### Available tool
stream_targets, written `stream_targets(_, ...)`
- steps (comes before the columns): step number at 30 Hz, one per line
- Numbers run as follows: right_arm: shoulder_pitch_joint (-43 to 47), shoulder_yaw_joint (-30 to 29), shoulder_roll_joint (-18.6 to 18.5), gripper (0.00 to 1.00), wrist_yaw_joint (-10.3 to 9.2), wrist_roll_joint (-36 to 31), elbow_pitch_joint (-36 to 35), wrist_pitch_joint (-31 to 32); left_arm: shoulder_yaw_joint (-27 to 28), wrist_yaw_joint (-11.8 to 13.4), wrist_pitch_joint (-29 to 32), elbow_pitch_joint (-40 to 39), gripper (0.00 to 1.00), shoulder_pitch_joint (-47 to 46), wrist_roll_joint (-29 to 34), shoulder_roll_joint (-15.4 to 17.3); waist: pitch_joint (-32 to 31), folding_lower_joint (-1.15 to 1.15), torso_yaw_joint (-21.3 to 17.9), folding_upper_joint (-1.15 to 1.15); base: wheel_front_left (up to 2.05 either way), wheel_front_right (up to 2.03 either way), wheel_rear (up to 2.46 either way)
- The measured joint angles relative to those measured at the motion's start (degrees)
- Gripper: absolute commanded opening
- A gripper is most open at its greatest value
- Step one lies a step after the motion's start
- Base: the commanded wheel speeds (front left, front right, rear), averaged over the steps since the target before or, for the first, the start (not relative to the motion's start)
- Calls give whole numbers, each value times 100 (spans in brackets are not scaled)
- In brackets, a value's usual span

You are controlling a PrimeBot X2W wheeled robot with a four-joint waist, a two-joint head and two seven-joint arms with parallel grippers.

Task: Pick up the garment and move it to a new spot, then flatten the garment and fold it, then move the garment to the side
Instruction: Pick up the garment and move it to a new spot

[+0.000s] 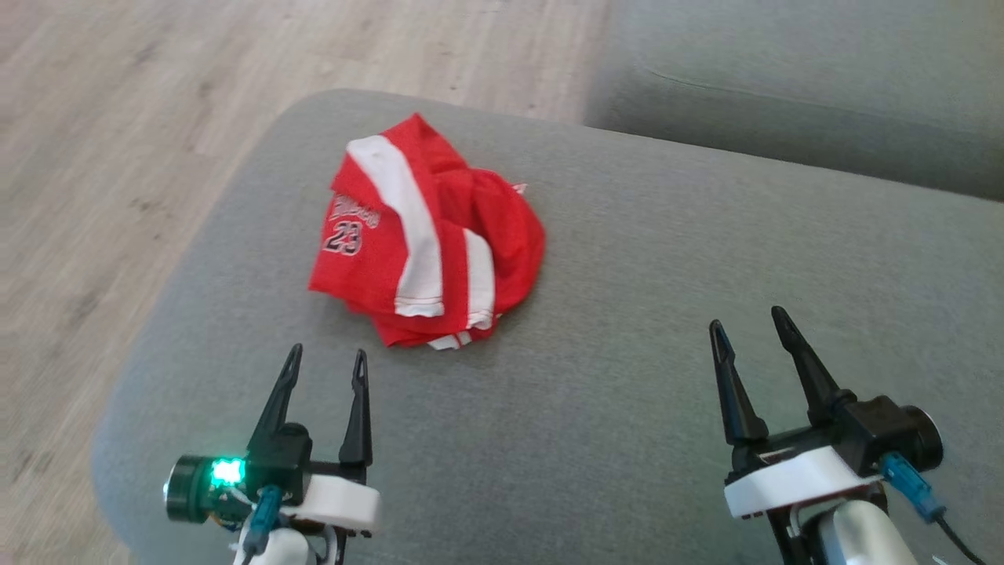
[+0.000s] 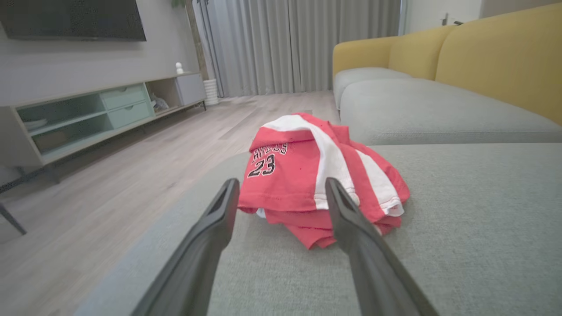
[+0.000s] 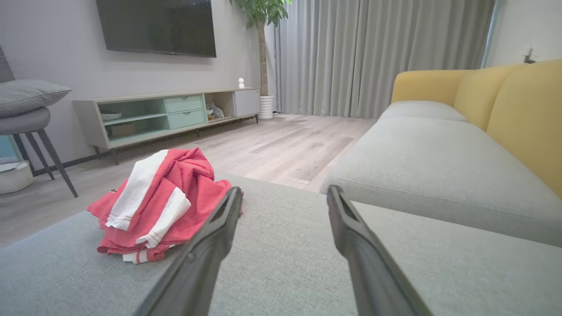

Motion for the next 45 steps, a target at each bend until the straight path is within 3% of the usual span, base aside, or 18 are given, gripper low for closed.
stream_targets(9,99,56,-1,100,0,5,-4,0,32,-121,0,1,100,40,40,-41,-66,0,427,0,0,0,0)
stream_targets(17,105,146,0,100,0,8,-20,0,142,-216,0,-9,100,103,96,-48,122,0,445,0,0,0,0)
stream_targets(21,37,121,-1,100,0,-63,-53,0,102,-445,0,137,100,-182,149,-29,377,0,336,0,0,0,0)
stream_targets(24,-123,14,-3,100,0,-157,-81,0,-35,-766,30,477,100,-915,154,8,615,1,228,0,0,0,0)
stream_targets(29,-404,-62,-10,100,0,-245,-125,0,-24,-1202,636,1094,100,-2214,108,71,1034,2,-9,0,0,0,0)
stream_targets(35,-609,-156,-15,100,0,-263,-143,0,33,-1391,1183,1814,100,-2991,-127,226,1468,2,-343,0,0,0,0)
stream_targets(41,-790,-152,-18,100,0,-293,-175,0,159,-1468,1304,2413,100,-3344,-302,356,1716,1,-687,0,0,0,0)
stream_targets(42,-792,-151,-18,100,0,-292,-175,0,162,-1486,1345,2498,31,-3388,-366,369,1739,1,-733,0,0,0,0)
stream_targets(43,-792,-141,-18,100,0,-285,-174,0,156,-1497,1345,2582,0,-3422,-403,375,1754,2,-776,0,0,0,0)
stream_targets(45,-792,-138,-18,100,0,-280,-166,0,168,-1534,1236,2625,0,-3431,-476,376,1756,1,-843,0,0,0,0)
